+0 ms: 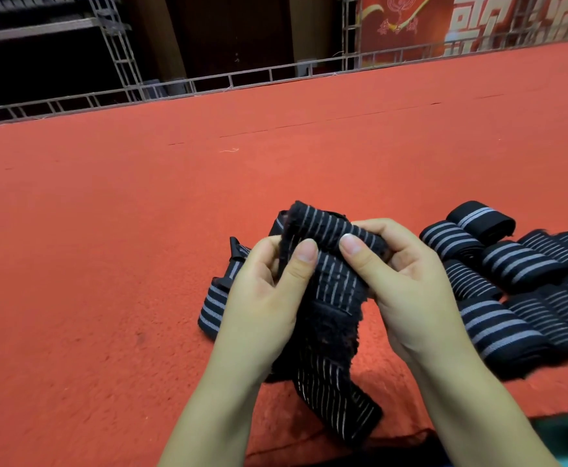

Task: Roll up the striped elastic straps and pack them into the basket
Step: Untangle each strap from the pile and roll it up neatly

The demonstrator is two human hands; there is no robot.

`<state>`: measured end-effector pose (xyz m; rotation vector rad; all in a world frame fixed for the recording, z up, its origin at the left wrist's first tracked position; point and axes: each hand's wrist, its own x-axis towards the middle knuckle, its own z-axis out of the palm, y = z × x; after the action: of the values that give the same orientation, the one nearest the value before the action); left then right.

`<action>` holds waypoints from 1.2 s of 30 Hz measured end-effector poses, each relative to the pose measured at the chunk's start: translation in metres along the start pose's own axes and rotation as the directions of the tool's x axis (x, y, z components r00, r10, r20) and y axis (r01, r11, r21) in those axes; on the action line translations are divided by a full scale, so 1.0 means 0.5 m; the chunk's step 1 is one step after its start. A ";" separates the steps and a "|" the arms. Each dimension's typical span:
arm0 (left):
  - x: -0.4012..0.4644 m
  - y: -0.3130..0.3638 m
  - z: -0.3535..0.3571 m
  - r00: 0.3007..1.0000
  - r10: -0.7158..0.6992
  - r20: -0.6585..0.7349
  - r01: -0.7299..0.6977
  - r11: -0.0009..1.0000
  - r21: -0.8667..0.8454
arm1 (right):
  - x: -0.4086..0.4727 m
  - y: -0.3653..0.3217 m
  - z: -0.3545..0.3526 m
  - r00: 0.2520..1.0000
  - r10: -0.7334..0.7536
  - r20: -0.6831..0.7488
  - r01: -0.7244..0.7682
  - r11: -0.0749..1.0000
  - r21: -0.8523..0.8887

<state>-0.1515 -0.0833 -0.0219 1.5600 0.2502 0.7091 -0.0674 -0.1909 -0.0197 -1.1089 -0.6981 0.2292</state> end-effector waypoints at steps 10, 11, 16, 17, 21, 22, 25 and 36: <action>-0.011 0.006 0.029 0.993 0.089 -0.083 -0.080 0.992 0.096 | -0.002 -0.005 -0.001 0.988 -0.147 -0.044 0.129 0.952 -0.277; -0.011 0.009 0.029 0.992 0.082 -0.099 -0.074 0.994 0.079 | -0.004 -0.007 -0.002 0.987 -0.157 -0.034 0.140 0.945 -0.296; -0.006 0.013 0.015 0.990 0.031 -0.140 -0.035 0.999 -0.024 | -0.011 -0.014 -0.004 0.982 -0.190 0.016 0.182 0.910 -0.372; -0.005 0.014 0.014 0.989 0.022 -0.145 -0.028 0.999 -0.040 | -0.013 -0.013 -0.004 0.980 -0.198 0.024 0.192 0.904 -0.382; -0.002 0.021 0.009 0.982 0.002 -0.187 -0.008 0.999 -0.035 | -0.016 -0.001 -0.002 0.971 -0.228 0.068 0.232 0.849 -0.474; -0.002 0.024 0.008 0.980 -0.007 -0.197 0.004 1.000 -0.017 | -0.016 0.002 -0.002 0.965 -0.246 0.088 0.256 0.827 -0.500; 0.000 0.029 -0.001 0.979 -0.012 -0.201 0.022 0.998 0.051 | -0.014 0.005 -0.004 0.953 -0.262 0.154 0.304 0.796 -0.524; -0.002 0.017 -0.012 0.999 0.017 -0.051 -0.016 0.999 0.036 | -0.007 -0.015 -0.009 0.942 0.261 0.211 -0.238 0.963 -0.128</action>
<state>-0.1578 -0.0800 -0.0140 1.5803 0.2896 0.7620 -0.0683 -0.1994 -0.0157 -1.2820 -0.7761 0.5495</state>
